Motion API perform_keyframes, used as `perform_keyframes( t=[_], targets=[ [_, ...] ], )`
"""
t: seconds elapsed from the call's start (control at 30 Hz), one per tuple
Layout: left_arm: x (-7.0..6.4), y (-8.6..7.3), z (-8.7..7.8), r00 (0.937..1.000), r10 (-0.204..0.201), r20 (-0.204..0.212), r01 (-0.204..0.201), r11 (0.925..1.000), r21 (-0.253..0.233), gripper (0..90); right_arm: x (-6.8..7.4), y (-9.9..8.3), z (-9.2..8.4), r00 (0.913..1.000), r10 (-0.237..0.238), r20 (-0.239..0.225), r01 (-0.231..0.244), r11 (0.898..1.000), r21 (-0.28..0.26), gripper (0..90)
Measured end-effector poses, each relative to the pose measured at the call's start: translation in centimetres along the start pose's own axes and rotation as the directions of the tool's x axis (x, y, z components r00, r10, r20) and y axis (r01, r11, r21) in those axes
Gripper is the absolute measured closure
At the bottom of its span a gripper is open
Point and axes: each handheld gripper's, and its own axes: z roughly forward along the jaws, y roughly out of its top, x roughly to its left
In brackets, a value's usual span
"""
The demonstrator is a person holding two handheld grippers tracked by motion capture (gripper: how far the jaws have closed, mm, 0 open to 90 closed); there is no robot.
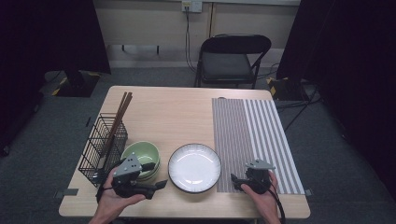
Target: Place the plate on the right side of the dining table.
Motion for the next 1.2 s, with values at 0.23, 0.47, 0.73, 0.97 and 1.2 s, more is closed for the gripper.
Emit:
perform_keyframes(
  t=[0.23, 0.47, 0.73, 0.97, 1.2],
  targets=[
    [-0.2, 0.2, 0.4, 1.0000, 0.008, 0.004, -0.008, 1.0000, -0.001, 28.1, 0.2, 0.3, -0.3, 0.9998, -0.015, -0.009, 0.015, 1.000, 0.013, 17.7],
    [-0.6, 0.3, 0.5, 0.9996, 0.026, 0.014, -0.025, 0.9997, -0.002, 33.5, 0.6, 0.9, -0.7, 0.9991, -0.016, -0.040, 0.016, 1.000, -0.001, 21.3],
    [-1.1, 0.4, 0.8, 0.9995, 0.018, 0.027, -0.018, 0.9998, 0.002, 47.6, 1.0, 2.1, -1.8, 0.9972, -0.021, -0.072, 0.017, 0.999, -0.043, 29.2],
    [-0.9, 0.6, 1.2, 0.9993, 0.014, 0.034, -0.014, 0.9999, 0.009, 49.4, 0.6, 3.8, -2.5, 0.9915, -0.012, -0.130, 0.002, 0.997, -0.075, 35.7],
    [-1.3, 0.7, 2.0, 0.9977, 0.002, 0.068, -0.003, 0.9999, 0.015, 54.8, 0.8, 5.4, -2.6, 0.9845, -0.035, -0.172, 0.018, 0.994, -0.103, 41.9]
  ],
)
